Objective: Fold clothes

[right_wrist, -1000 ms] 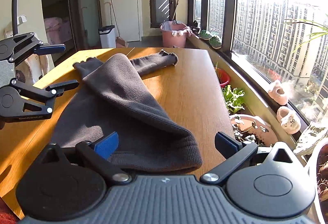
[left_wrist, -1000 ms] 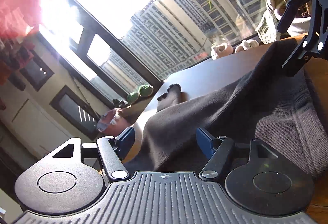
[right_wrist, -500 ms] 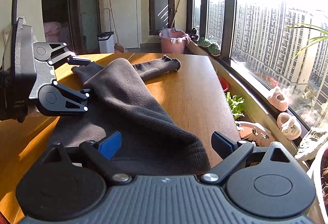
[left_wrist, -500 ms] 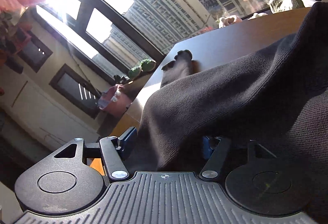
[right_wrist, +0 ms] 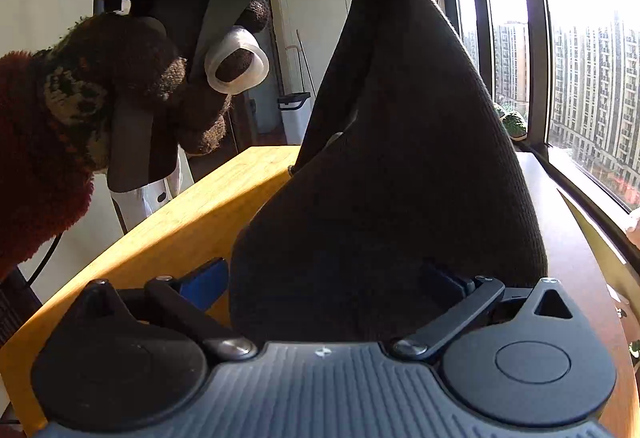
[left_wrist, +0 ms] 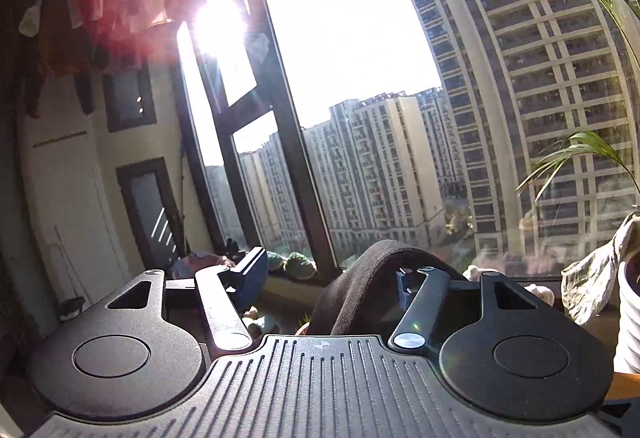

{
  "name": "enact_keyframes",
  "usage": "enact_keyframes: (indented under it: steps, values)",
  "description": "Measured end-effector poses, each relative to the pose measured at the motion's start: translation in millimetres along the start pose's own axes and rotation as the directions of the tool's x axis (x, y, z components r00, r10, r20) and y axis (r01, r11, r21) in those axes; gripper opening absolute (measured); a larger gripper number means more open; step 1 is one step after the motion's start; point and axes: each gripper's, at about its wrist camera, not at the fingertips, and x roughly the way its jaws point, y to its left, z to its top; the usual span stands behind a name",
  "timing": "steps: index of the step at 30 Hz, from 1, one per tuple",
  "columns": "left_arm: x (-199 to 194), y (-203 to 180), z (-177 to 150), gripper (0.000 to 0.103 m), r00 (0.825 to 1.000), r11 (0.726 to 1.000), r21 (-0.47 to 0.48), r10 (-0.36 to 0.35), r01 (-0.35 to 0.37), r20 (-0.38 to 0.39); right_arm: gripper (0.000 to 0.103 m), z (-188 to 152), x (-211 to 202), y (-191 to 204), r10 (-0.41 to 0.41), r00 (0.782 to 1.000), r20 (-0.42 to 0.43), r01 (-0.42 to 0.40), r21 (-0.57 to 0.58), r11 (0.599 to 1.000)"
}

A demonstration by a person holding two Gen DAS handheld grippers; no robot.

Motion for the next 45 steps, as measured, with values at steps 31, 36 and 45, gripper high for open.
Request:
enact_keyframes:
  steps: [31, 36, 45]
  values:
    - [-41, 111, -106, 0.103, 0.956, 0.920, -0.392, -0.105, -0.012, -0.275, 0.103, -21, -3, 105, -0.156, 0.980, -0.121, 0.026, -0.704, 0.710]
    - [-67, 123, -122, 0.103, 0.955, 0.899, -0.435, -0.084, -0.051, -0.284, 0.103, -4, 84, 127, -0.194, 0.973, -0.125, 0.009, -0.818, 0.575]
    - [-47, 101, -121, 0.103, 0.942, 0.895, -0.445, -0.173, 0.029, -0.287, 0.103, 42, 130, 43, -0.573, 0.639, 0.514, 0.695, -0.705, 0.143]
